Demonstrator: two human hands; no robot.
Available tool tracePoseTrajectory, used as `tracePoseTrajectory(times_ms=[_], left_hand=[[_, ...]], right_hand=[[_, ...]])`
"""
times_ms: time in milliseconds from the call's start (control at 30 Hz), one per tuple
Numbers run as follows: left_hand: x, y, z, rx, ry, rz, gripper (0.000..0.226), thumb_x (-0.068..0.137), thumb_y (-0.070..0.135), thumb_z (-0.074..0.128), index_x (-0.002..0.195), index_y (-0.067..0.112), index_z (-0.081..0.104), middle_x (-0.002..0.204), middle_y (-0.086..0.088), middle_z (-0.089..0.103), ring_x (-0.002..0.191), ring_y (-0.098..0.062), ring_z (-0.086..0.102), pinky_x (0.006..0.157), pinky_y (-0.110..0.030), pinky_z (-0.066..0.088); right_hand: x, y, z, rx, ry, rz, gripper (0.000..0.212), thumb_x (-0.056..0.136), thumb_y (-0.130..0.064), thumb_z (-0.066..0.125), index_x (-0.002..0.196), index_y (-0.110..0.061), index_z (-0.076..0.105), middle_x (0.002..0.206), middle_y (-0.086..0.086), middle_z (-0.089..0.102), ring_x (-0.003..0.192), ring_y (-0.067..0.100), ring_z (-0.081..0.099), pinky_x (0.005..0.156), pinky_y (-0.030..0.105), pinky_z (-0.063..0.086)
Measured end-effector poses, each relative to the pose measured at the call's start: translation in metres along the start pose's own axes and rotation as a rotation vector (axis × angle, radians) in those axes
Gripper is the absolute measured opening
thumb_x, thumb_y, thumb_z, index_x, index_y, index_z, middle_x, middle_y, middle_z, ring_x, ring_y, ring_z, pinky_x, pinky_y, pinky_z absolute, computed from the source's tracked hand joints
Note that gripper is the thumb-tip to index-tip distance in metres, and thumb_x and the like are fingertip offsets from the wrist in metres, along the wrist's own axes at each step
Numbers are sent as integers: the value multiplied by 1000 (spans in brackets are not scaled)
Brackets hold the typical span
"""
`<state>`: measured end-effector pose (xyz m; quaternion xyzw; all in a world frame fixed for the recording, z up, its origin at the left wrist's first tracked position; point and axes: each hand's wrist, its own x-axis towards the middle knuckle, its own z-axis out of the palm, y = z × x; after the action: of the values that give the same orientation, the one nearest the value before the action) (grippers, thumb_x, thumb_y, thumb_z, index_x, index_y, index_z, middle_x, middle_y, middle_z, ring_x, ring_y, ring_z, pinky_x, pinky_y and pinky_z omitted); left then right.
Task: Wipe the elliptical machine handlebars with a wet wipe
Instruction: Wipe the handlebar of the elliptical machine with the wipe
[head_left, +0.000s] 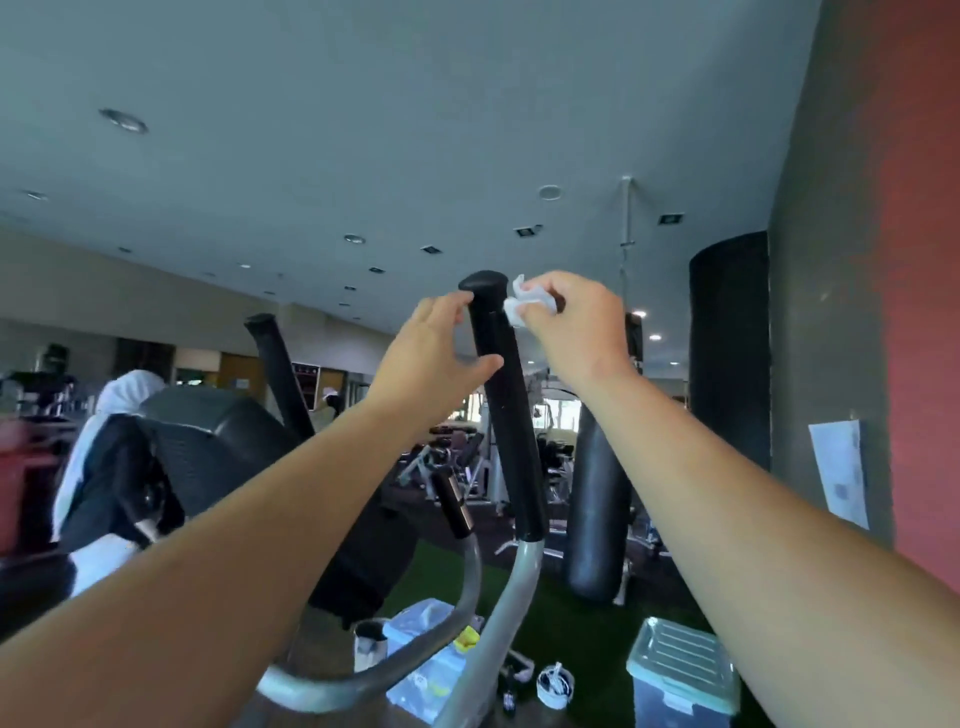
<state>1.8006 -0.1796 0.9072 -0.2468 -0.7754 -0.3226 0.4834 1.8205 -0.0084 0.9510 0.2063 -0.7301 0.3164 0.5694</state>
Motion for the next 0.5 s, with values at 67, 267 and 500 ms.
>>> tracePoseTrajectory(times_ms=[67, 267, 500], left_hand=[[10, 0, 5, 18, 108, 10, 64, 86, 45, 76, 140, 27, 47, 135, 10, 46, 110, -9, 56, 95, -33, 52], [11, -18, 30, -61, 211, 49, 68, 84, 37, 80, 138, 33, 40, 133, 16, 51, 104, -4, 57, 87, -37, 56], [2, -40, 59, -136, 158, 104, 104, 83, 34, 82, 156, 48, 10, 134, 21, 56, 108, -3, 61, 87, -37, 58]], right_hand=[[14, 7, 10, 28, 50, -74, 10, 83, -15, 68, 88, -20, 75, 96, -9, 71, 85, 7, 58, 69, 1, 36], [-1, 42, 36, 67, 32, -239, 23, 88, -4, 64, 100, -19, 77, 103, -8, 67, 86, 5, 62, 73, 12, 48], [-9, 41, 26, 8, 48, -269, 17, 88, -7, 66, 92, -18, 77, 93, -8, 63, 78, 7, 58, 70, 10, 40]])
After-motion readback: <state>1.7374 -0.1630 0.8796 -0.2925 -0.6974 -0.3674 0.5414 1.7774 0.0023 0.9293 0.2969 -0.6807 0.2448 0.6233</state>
